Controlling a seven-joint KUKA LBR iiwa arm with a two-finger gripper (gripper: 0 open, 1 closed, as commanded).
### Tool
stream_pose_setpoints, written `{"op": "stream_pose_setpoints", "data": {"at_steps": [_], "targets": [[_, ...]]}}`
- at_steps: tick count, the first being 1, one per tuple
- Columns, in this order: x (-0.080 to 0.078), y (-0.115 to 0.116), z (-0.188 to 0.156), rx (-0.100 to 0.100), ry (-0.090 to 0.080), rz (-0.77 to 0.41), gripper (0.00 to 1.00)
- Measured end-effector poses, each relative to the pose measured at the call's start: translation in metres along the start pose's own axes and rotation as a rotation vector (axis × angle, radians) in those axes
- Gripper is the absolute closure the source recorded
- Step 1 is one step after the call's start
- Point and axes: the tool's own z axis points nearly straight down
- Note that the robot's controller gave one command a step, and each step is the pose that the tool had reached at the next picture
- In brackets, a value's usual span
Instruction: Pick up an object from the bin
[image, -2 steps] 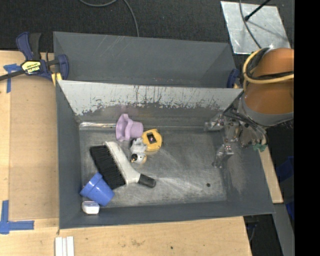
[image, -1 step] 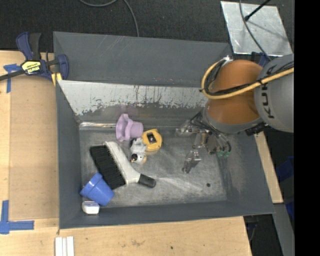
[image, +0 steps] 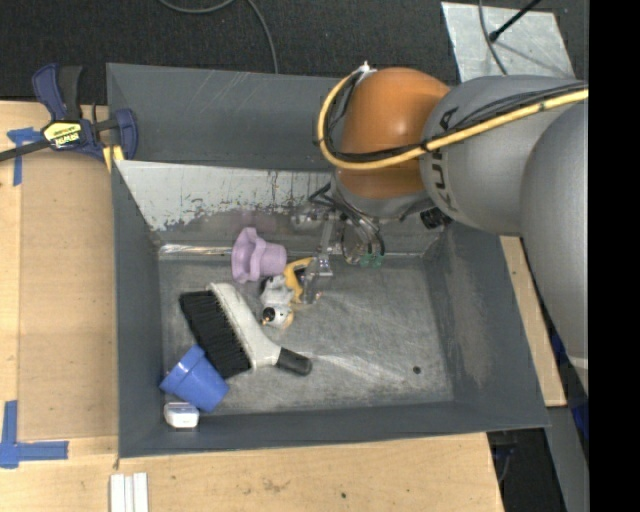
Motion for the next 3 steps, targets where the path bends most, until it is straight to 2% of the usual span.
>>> {"op": "stream_pose_setpoints", "data": {"at_steps": [1,2,3], "targets": [[0.002,-0.016,0.003,0.001,0.006,-0.249,0.00],[0.000,-0.011,0.061,0.001,0.003,0.078,0.00],[0.001,0.002,0.068,0.004,-0.019,-0.605,1.00]]}}
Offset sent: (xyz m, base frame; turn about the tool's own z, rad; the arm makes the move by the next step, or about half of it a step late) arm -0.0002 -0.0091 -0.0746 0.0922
